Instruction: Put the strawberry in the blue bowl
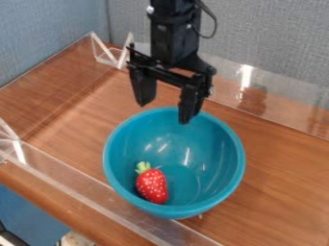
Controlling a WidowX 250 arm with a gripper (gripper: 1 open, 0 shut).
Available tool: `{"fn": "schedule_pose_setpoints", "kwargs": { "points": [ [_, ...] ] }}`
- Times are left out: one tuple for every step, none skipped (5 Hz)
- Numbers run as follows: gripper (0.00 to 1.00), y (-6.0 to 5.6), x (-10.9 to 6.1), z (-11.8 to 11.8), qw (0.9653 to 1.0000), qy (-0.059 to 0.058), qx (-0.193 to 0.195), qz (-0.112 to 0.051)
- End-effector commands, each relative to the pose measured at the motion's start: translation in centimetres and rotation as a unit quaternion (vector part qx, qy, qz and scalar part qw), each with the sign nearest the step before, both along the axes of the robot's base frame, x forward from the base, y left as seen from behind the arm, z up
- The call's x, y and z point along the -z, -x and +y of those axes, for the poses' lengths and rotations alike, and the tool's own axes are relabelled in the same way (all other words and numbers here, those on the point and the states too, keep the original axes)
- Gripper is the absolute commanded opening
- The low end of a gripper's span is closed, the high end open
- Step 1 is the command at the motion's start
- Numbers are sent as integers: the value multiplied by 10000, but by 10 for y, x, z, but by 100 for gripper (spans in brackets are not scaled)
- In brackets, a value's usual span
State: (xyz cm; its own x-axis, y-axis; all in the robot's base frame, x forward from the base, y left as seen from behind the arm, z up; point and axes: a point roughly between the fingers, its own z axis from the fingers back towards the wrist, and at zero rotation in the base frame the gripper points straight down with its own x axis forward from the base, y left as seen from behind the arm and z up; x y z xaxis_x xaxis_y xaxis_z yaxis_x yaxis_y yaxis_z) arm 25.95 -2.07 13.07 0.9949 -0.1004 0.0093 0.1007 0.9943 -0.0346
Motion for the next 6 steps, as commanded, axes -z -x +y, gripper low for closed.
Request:
{"fn": "schedule_pose_setpoints", "kwargs": {
  "points": [
    [100,2,-13,1,9988,-23,-374,-304],
    [100,5,-11,-2,9975,-39,-639,-311],
    [100,8,-11,3,9981,-10,-503,-347],
    [100,9,-12,8,9985,32,-380,-393],
    [100,8,-13,5,9981,36,-441,-420],
    [100,7,-17,0,9978,31,-480,-451]
  ]
}}
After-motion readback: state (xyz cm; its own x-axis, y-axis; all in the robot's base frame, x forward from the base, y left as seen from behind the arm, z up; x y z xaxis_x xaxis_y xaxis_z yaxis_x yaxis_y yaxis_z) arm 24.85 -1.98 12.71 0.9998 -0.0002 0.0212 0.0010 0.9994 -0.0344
